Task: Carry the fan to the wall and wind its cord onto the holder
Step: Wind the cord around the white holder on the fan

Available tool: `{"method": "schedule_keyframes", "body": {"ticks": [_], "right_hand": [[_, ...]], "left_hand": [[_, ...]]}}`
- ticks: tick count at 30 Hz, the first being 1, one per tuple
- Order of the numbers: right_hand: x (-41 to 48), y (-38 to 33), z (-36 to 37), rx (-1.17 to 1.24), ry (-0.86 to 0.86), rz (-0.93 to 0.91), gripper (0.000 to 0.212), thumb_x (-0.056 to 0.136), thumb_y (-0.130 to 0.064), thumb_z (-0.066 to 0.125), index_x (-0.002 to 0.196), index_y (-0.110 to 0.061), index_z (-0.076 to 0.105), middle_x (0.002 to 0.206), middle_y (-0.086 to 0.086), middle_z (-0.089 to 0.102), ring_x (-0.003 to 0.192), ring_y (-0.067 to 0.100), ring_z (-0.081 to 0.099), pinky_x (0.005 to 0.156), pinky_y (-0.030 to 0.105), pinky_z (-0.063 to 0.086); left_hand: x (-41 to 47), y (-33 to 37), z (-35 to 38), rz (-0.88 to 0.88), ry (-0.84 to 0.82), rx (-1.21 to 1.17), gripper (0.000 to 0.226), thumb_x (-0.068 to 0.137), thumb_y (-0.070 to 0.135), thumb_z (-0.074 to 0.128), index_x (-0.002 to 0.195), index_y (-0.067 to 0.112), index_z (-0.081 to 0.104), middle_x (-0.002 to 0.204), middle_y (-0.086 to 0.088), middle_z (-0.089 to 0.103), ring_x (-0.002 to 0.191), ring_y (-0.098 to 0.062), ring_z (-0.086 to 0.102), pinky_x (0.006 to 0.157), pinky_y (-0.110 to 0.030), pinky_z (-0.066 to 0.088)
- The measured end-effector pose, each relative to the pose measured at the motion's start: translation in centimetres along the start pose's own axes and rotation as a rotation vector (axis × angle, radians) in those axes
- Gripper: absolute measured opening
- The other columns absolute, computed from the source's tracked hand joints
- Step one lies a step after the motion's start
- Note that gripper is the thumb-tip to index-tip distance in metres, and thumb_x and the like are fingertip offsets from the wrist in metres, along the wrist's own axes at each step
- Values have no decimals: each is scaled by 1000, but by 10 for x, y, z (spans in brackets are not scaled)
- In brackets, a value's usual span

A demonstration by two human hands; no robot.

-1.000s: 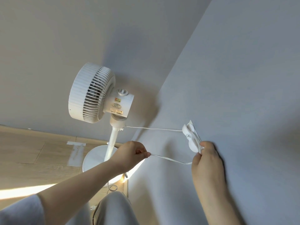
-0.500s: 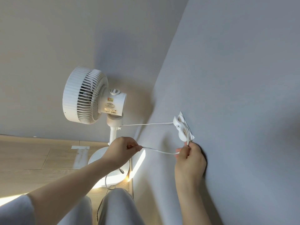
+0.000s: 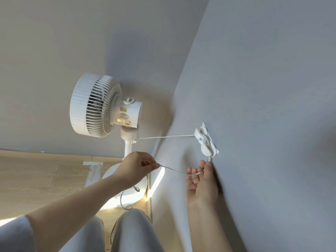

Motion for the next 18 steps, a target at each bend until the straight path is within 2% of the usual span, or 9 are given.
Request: {"method": "schedule_keyframes", "body": {"ticks": [2, 4, 7, 10, 13, 14, 16, 18], "right_hand": [[6, 5, 0, -15, -36, 34, 22, 96, -30, 53, 87, -12, 63, 72, -1, 47, 71, 12, 53, 85, 26, 51], [13, 12, 3, -50, -87, 65, 25, 96, -34, 51, 92, -12, 62, 86, 2, 57, 82, 13, 59, 90, 30, 50], [19, 20, 11, -152, -183, 93, 28, 99, -33, 45, 104, -10, 60, 102, 6, 63, 92, 12, 62, 95, 33, 46], [23, 28, 13, -307, -209, 88, 26, 100, -28, 43, 113, -9, 56, 100, 5, 64, 91, 13, 64, 90, 34, 48], [12, 29, 12, -698, -259, 66, 17, 96, -23, 51, 92, -10, 61, 88, 6, 65, 77, 16, 64, 76, 32, 56], [5, 24, 16, -905, -320, -20, 15, 93, -20, 55, 83, -13, 64, 82, 4, 66, 71, 15, 64, 73, 33, 57], [-11, 9, 37, -1273, -472, -311, 15, 86, -17, 60, 73, -20, 68, 72, -4, 69, 67, 8, 63, 74, 29, 56], [-25, -7, 67, -1504, -580, -596, 14, 85, -15, 61, 79, -23, 71, 77, -9, 70, 72, 5, 63, 73, 23, 53]], "left_hand": [[2, -5, -2, -11, 4, 11, 19, 82, 32, 68, 78, 14, 73, 52, 4, 54, 43, -3, 45, 44, -12, 34], [2, -9, -5, -16, 12, 37, 18, 82, 32, 67, 78, 15, 73, 57, 2, 61, 46, -5, 48, 46, -13, 35], [2, -22, -17, -46, 70, 66, 17, 83, 32, 66, 77, 18, 73, 69, -3, 70, 60, -14, 60, 58, -30, 49], [1, -36, -27, -83, 136, 54, 15, 82, 32, 68, 74, 20, 73, 68, -4, 72, 63, -21, 64, 60, -36, 52], [2, -39, -24, -91, 120, 45, 16, 83, 32, 67, 75, 20, 72, 69, -2, 71, 62, -18, 63, 54, -30, 50], [4, -39, -22, -94, 113, 46, 16, 83, 32, 66, 75, 20, 72, 68, -2, 70, 59, -15, 60, 51, -25, 47], [6, -42, -20, -118, 109, 24, 17, 84, 32, 66, 77, 18, 73, 68, -3, 69, 56, -11, 55, 48, -20, 42], [8, -45, -19, -137, 101, -2, 17, 85, 30, 65, 81, 15, 74, 71, -4, 70, 61, -14, 57, 55, -24, 44]]}}
Point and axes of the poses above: each hand's wrist, its own x-axis towards the middle knuckle, its own z-axis out of the palm, y = z × x, the point moved 7 cm from there along x, towards the middle knuckle
